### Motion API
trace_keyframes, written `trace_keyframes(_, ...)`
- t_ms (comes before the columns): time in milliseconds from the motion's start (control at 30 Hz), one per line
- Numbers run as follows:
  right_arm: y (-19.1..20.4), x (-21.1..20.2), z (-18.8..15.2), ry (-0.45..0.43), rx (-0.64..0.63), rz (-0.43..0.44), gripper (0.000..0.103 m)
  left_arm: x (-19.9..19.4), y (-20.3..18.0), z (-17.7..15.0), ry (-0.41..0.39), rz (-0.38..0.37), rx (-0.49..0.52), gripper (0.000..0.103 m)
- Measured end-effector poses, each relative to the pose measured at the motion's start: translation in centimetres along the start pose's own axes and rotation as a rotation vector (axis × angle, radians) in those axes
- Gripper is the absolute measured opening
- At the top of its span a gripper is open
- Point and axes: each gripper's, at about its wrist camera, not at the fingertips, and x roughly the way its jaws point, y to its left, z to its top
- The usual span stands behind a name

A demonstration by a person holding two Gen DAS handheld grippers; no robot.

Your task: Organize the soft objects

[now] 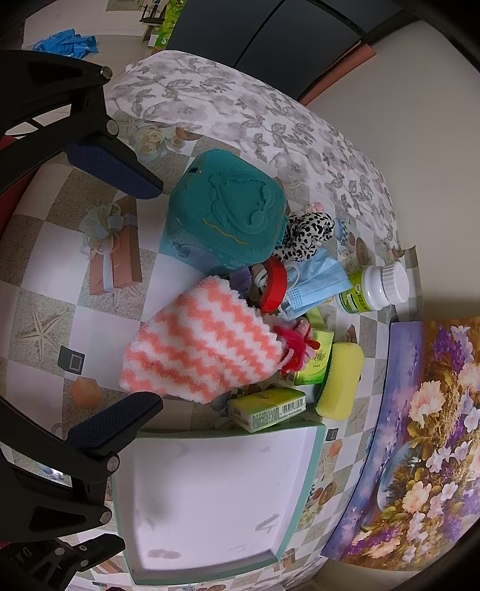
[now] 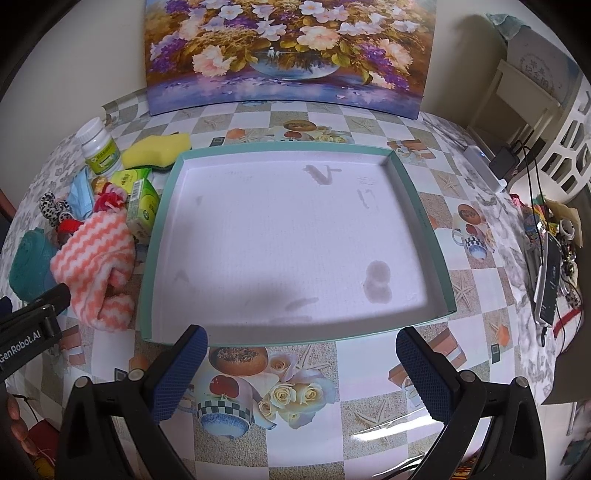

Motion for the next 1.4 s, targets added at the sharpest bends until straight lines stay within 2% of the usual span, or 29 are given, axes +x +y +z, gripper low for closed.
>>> trace_keyframes(533,0.3,-0.2,0.1,-0.011,0.001,0.021,0.103,0.0,0.1,0.1,0.000,-0.015,-0.009,0.103)
trace_keyframes(667,0.8,-0.7,1.1,-0.047,-0.010,0.054,0.103,0.1,0.8,0.7,0.001,-0.064,-0.042,0.103)
trace_keyframes(800,1.6,-0.4,2.4,-0.038,-0.030,0.088,0.103,1.3,1.3,0.9,0.061,-0.145,-0.090,0.103)
trace_keyframes(967,2.1,-0.2,3.1,-0.032,-0.051,0.101,0.103,2.2,0.4,0.7,0.081,-0.153,-0.067,0.102)
trace_keyframes(1033,2.1,-0.3,3.5,-0.039,-0.046,0.116,0.103,2.7,0.3,0.6,0.098,-0.157,-0.066,0.100)
trace_keyframes(1167,2.4,-0.6,4.6,-0.070,-0.056,0.146,0.103,4.1,-0.1,0.8,0.135,-0.151,-0.068,0.080)
trace_keyframes(1267,2.9,-0.4,5.6,-0.079,-0.067,0.187,0.103,4.9,-0.4,1.0,0.152,-0.165,-0.078,0.075)
trace_keyframes(1333,3.3,-0.1,6.2,-0.078,-0.070,0.225,0.103,5.3,-0.7,1.0,0.162,-0.173,-0.079,0.068)
trace_keyframes(1400,3.9,0.2,6.6,-0.077,-0.084,0.244,0.103,5.8,-0.8,1.2,0.174,-0.198,-0.089,0.055)
